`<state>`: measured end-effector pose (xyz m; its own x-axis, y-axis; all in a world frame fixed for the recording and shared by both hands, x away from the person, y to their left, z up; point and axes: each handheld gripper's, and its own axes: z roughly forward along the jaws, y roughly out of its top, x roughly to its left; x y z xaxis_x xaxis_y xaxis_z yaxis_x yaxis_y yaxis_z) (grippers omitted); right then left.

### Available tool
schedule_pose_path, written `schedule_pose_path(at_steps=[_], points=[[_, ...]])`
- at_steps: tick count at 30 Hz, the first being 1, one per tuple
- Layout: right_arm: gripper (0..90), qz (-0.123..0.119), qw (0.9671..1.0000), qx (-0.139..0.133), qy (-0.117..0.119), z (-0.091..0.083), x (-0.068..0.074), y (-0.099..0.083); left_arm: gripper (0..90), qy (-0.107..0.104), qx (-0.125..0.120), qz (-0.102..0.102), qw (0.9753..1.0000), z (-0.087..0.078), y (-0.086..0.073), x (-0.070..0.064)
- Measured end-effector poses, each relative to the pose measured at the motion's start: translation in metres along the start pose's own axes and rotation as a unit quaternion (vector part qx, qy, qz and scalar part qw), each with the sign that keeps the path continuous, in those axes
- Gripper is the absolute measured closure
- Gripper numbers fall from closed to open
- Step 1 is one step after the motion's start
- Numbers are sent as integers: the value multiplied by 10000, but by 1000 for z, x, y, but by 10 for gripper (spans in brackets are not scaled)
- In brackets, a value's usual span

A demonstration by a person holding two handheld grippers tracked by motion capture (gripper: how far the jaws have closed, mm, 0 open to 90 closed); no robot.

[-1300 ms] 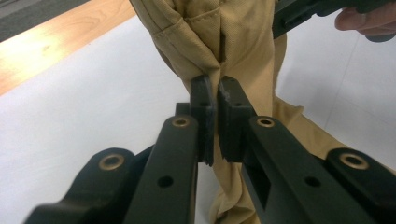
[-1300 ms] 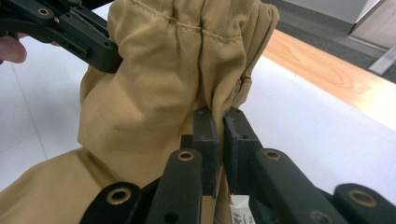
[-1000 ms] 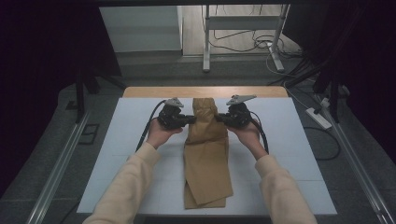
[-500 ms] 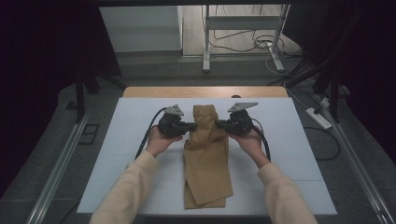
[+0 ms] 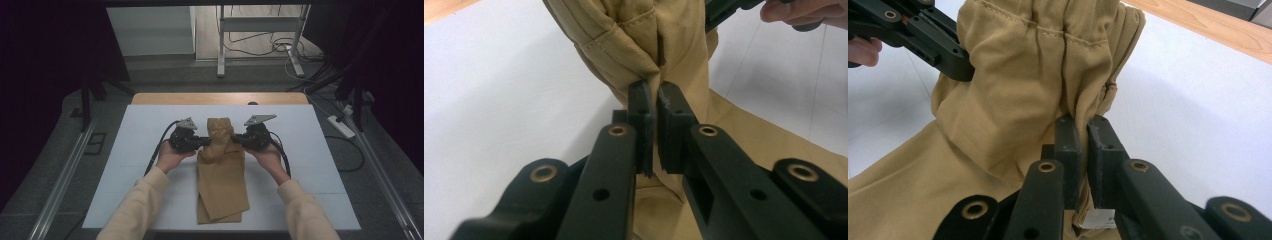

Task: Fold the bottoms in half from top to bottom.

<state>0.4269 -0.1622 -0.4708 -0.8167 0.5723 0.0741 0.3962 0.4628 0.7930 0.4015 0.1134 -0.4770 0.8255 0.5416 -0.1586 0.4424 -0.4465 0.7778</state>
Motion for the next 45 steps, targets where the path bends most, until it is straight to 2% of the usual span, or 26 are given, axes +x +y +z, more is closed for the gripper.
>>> schedule_pose_path(at_steps=[14, 26, 35, 45], points=[[838, 27, 10000, -36, 17, -6, 7, -5, 854, -52, -48, -21, 10000, -3, -7, -8], [839, 115, 9999, -88, 28, -12, 17, -17, 854, -96, -32, 58, 9999, -4, -14, -19], [838, 80, 9999, -99, 62, -19, 28, -27, 853, -135, 6, 140, 9998, -7, -21, -31], [836, 80, 9998, -79, 141, -21, 39, -40, 852, -203, 72, 139, 9997, -8, -33, -40]])
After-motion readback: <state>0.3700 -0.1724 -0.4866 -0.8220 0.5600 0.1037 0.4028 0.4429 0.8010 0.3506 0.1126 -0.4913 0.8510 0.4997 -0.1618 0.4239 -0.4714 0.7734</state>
